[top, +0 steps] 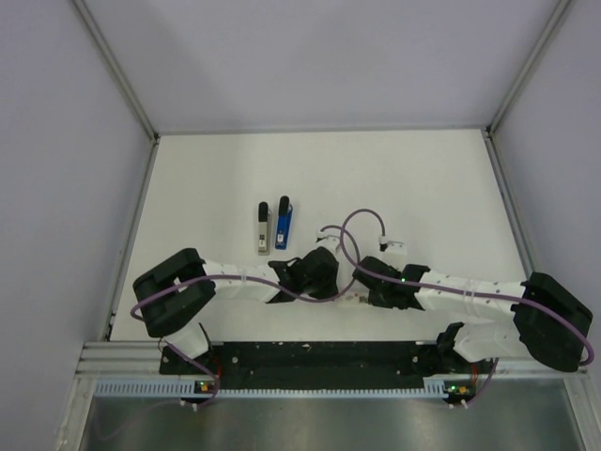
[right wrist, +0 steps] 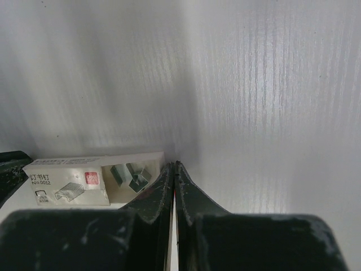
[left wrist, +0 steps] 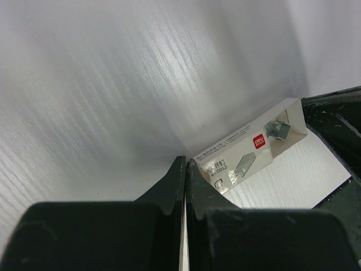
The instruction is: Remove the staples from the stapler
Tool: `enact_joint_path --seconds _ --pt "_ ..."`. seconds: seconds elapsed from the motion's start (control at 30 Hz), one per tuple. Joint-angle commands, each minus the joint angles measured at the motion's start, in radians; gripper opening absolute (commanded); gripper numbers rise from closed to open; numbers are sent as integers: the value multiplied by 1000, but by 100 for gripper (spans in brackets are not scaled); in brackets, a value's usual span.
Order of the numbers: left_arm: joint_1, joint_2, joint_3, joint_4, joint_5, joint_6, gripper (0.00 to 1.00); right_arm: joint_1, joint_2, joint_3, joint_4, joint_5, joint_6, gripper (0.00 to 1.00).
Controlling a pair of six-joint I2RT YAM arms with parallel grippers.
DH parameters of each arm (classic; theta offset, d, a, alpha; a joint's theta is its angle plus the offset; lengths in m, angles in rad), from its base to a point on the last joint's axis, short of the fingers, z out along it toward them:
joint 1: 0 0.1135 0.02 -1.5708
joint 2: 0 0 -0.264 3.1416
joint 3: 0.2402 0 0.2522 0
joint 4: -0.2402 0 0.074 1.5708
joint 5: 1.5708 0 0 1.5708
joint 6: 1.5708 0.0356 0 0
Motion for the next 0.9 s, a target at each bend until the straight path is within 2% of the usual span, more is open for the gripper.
enact_joint_path --seconds 0.0,0.43,0.87 --pt "-9 18 -56 -84 5 -8 0 16 19 29 35 -12 -9 0" --pt "-9 -3 -59 -148 -45 -16 0 15 18 26 43 -18 -18 0" --pt "-11 -2 -48 -167 -4 -17 0 15 22 32 50 -19 -29 0"
